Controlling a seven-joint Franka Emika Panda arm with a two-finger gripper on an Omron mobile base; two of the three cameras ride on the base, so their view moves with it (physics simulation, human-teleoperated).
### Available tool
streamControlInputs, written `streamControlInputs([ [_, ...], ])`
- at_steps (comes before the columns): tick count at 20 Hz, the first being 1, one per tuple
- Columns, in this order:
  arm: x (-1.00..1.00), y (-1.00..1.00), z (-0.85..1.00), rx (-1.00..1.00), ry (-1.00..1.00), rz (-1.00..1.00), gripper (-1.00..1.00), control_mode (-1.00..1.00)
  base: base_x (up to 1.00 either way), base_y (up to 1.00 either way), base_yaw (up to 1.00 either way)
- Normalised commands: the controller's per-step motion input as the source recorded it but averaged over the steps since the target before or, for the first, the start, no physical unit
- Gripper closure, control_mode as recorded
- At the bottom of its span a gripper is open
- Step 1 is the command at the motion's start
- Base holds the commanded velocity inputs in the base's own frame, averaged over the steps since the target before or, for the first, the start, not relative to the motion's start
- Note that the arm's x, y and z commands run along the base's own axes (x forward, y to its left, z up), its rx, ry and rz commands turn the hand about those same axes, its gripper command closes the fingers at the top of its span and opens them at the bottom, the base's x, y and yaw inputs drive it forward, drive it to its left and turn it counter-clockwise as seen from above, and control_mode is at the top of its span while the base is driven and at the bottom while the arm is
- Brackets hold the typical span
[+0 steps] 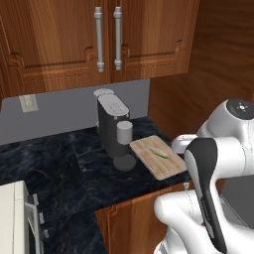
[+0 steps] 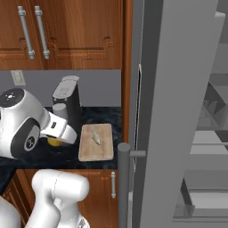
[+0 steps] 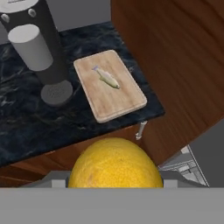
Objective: Retrieve a lemon from the fridge and place it on the cutting board with the fish.
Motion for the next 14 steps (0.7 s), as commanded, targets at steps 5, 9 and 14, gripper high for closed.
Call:
streamControlInputs([
  [5,0.27,-0.12,-0.31,0.0,0.01,-0.05,1.0,-1.0,0.0,0.0,0.0],
  [9,0.34,-0.08,-0.1,0.04,0.04,-0.12,1.0,-1.0,0.0,0.0,0.0],
  [14,0.16,-0.05,-0.15,0.03,0.01,-0.15,1.0,-1.0,0.0,0.0,0.0],
])
